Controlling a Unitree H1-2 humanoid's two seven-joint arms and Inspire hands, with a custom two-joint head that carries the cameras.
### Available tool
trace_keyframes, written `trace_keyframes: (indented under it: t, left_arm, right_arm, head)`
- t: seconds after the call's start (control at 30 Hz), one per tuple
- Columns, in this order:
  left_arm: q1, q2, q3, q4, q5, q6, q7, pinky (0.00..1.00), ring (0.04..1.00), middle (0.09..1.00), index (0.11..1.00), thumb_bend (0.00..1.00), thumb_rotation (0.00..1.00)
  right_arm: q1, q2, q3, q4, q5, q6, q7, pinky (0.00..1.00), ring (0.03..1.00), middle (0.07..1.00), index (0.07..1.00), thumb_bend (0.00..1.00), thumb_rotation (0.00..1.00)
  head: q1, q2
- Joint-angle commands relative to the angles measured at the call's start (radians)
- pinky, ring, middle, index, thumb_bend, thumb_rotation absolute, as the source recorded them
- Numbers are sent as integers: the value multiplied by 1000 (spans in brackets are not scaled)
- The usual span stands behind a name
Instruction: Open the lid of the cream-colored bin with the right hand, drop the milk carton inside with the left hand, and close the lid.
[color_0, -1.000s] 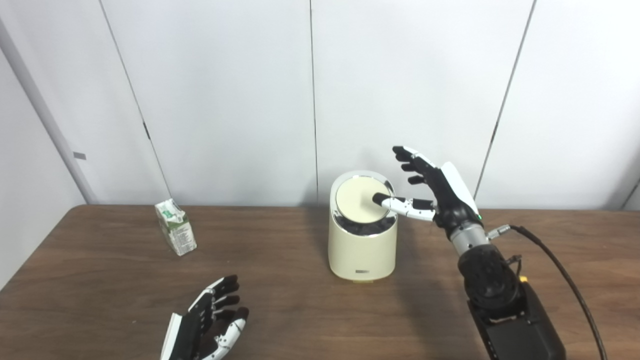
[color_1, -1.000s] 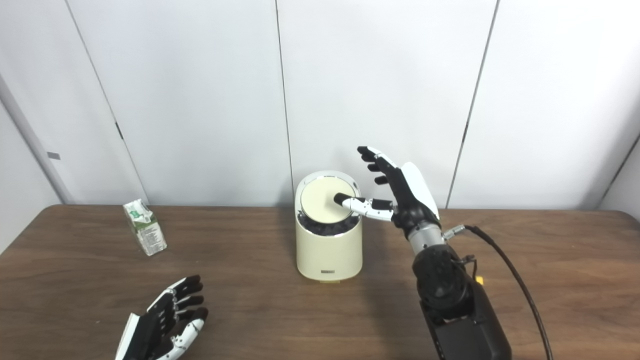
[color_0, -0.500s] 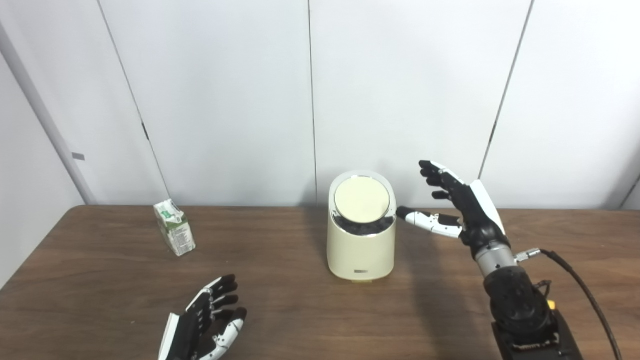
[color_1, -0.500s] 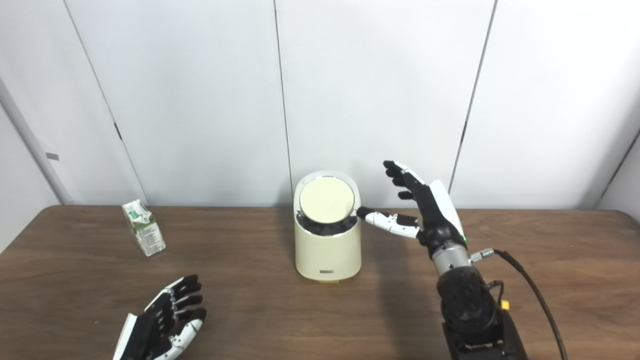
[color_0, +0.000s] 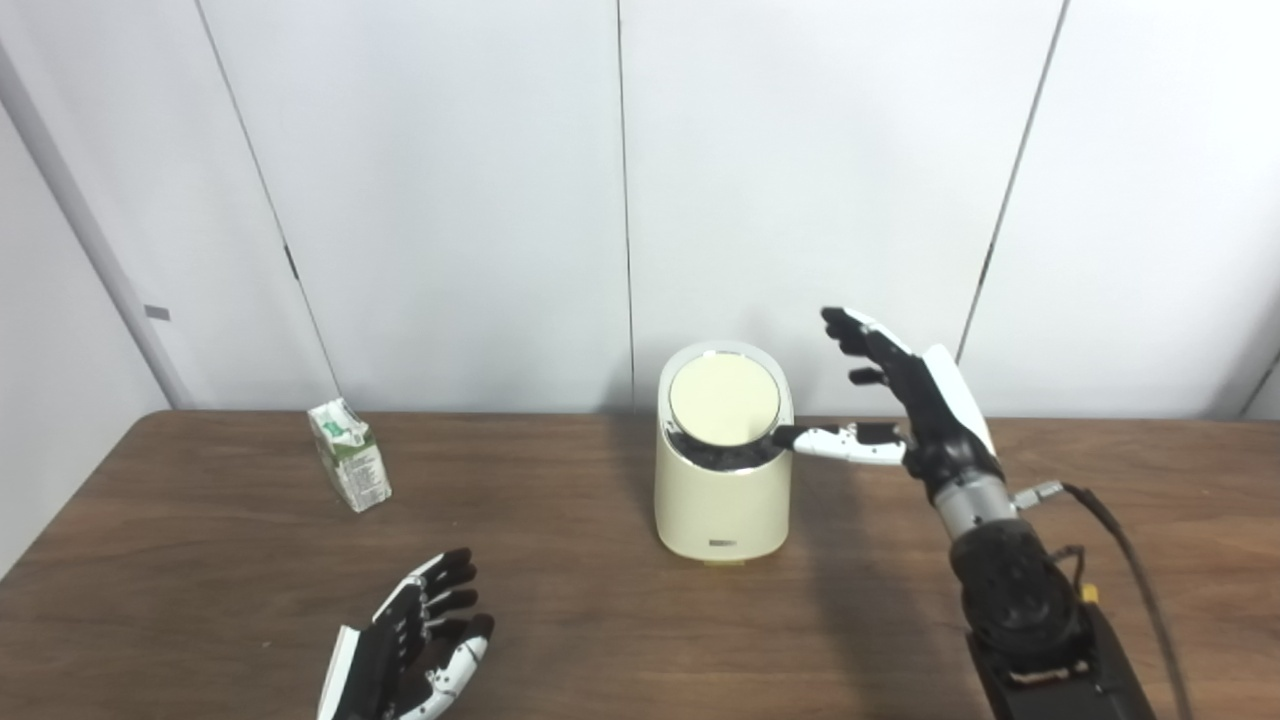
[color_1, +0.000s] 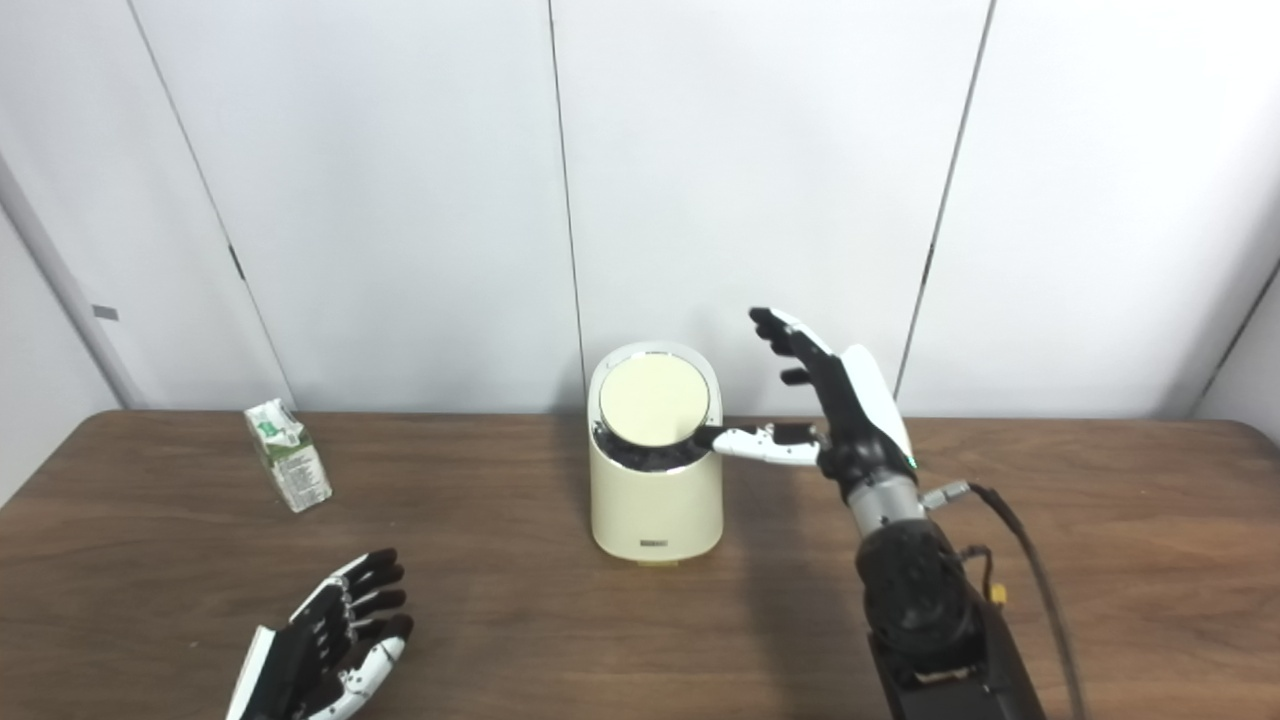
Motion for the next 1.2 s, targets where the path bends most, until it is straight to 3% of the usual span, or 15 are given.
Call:
trace_keyframes:
  t: [0.0,0.43,0.97,1.17]
  left_arm:
    - [22,-11,-13,44,9,-13,5,678,759,811,844,412,250]
    - [28,-9,-15,30,7,-6,-2,681,764,817,842,419,261]
    - [31,-10,-17,25,15,-3,1,676,759,813,845,411,231]
    - [31,-8,-19,24,19,1,0,679,760,815,847,406,237]
  right_arm:
    - [-61,1,-1,-5,-10,-48,-26,757,860,862,848,773,219]
    - [-150,12,4,123,-20,-61,-77,754,845,867,847,780,210]
    - [-193,28,70,244,-83,-151,-141,752,823,839,838,808,227]
    - [-194,32,86,243,-98,-138,-132,753,831,843,837,814,229]
  head:
    - [0,3]
    - [0,12]
    - [-4,11]
    - [-6,10]
